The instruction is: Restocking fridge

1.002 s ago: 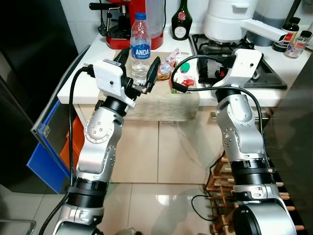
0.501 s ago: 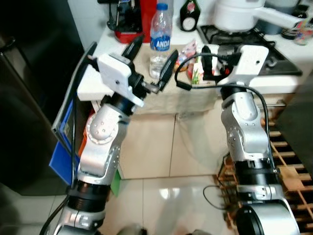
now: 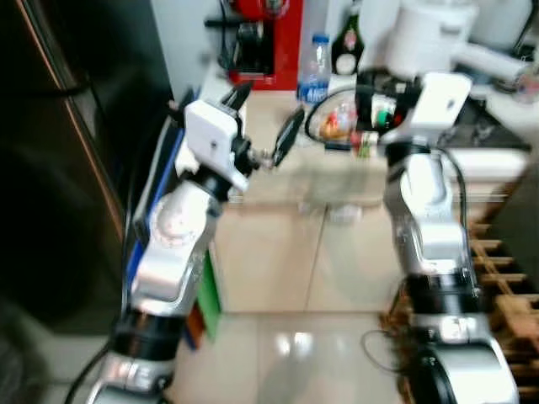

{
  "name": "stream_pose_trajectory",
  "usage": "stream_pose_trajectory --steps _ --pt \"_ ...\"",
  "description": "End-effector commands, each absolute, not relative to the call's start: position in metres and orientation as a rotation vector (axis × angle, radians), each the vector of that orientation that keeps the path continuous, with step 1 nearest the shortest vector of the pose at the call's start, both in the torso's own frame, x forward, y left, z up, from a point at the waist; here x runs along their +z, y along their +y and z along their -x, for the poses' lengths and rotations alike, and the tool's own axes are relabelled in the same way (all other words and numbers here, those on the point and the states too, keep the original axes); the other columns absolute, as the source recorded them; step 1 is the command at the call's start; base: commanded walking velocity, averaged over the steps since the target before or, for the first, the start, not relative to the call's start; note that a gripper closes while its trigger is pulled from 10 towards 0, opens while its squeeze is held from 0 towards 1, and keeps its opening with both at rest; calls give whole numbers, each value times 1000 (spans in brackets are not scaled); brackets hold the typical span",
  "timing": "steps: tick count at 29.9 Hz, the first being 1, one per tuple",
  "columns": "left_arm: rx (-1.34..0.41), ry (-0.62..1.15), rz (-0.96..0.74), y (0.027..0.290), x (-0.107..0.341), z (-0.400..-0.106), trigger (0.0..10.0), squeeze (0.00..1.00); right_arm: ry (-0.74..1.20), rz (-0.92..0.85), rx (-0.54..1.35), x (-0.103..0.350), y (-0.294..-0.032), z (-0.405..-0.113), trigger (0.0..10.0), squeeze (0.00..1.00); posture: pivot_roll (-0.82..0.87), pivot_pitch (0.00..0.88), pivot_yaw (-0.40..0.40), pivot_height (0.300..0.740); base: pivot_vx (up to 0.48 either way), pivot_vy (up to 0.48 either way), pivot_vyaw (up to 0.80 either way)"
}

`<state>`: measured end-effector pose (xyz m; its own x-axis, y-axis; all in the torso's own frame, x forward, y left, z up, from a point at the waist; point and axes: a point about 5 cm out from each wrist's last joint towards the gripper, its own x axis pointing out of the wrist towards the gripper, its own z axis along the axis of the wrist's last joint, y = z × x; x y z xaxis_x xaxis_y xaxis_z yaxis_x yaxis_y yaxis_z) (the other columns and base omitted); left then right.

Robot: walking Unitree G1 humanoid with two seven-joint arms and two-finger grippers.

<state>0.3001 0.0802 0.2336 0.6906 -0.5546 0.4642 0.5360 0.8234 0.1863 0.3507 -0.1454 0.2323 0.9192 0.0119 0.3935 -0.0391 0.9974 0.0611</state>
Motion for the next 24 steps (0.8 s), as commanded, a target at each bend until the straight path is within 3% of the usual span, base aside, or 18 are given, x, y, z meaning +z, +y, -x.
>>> stream_pose_trajectory --steps 1,10,12,16,19,24 --pt "-610 -542 -76 84 237 -301 10000 0 -409 -68 21 233 -143 -352 10000 0 -31 0 46 740 480 0 0" --pt "-635 -551 -95 82 237 -300 10000 0 -416 -70 -9 234 -147 -353 10000 0 -31 0 47 740 480 0 0" --pt "-629 -562 -84 83 239 -300 10000 0 -416 -65 -34 234 -151 -354 10000 0 -30 0 49 740 480 0 -800" --pt "-640 -553 -76 84 239 -300 10000 0 -442 -53 -71 236 -156 -352 10000 0 -30 0 49 740 0 0 0" --pt "-793 -505 -65 87 236 -290 10000 0 -466 -59 -69 241 -157 -351 10000 0 -26 0 45 740 0 0 0" --pt "-891 -426 -72 94 234 -290 10000 0 -455 -79 -69 242 -160 -351 10000 0 -20 0 43 740 0 0 0"
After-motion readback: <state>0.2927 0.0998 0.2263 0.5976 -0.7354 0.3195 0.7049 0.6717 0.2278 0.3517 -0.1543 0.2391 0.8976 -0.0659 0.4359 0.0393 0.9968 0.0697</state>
